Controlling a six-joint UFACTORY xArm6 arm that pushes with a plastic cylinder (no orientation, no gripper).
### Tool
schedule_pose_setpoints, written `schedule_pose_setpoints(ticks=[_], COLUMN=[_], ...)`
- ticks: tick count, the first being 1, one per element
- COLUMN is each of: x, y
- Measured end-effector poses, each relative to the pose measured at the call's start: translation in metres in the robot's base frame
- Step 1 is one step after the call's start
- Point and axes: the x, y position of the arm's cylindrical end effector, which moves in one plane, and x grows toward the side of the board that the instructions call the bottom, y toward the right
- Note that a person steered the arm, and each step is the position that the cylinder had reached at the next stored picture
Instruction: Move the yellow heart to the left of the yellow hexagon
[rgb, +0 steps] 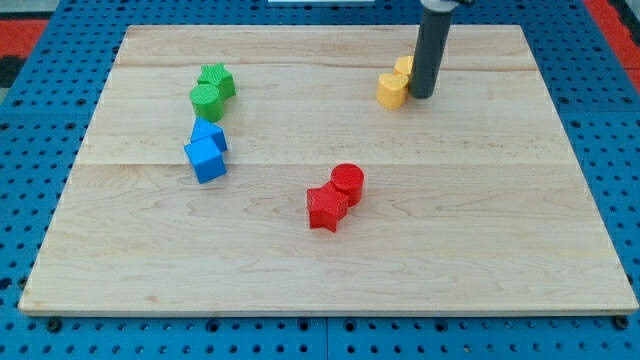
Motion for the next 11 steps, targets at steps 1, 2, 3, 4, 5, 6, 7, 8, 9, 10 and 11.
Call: schedule_pose_setpoints(ticks=[1, 2, 3, 4, 5, 6, 7, 8, 9, 10, 11], x=[-0.028, -0.013, 0.037, 0.039, 0.020, 0.018, 0.031, 0.022, -0.004, -0.019, -0.023], y=[0.015, 0.058, 0.046, 0.010, -0.018, -0.036, -0.058, -0.099, -0.100, -0.093, -0.136])
